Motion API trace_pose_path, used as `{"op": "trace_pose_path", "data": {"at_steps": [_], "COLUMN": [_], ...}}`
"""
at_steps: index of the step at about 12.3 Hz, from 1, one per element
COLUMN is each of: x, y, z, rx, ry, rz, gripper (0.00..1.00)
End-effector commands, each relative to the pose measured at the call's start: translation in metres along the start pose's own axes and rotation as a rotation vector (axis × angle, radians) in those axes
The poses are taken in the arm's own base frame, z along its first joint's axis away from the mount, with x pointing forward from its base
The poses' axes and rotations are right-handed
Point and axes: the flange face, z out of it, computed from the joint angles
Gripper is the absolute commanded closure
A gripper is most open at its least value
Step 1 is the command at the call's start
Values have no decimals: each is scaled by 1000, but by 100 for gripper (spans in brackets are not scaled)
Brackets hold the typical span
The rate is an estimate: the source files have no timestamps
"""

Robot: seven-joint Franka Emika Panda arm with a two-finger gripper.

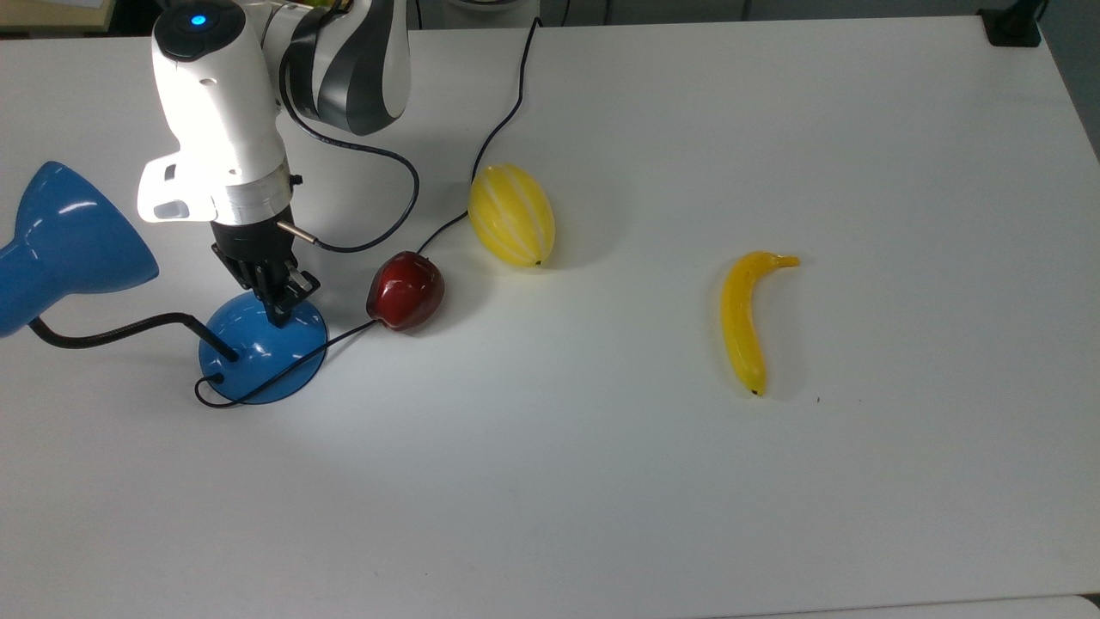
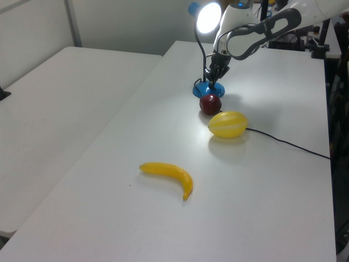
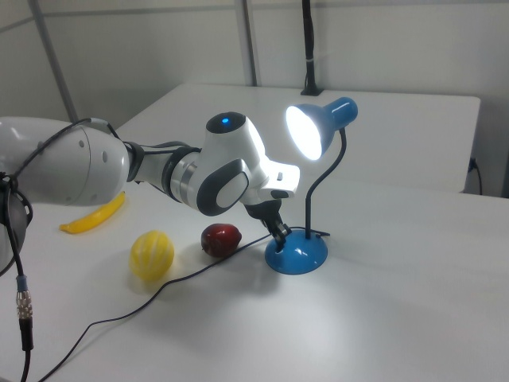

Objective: Turn on desk lamp

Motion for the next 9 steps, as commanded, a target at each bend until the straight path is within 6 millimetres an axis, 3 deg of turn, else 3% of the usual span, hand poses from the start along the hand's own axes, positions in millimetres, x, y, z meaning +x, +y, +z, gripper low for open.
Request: {"op": "trace_pose_path", "data": {"at_steps": [1,7,9], "x": [9,-11,-25], "y": [0,-12,-32], "z": [-14,-71,-88], "rx": [0,-40,-47], "ry": [45,-147,-204], "rz": [14,-58,-98], "gripper": [100,100,100]}}
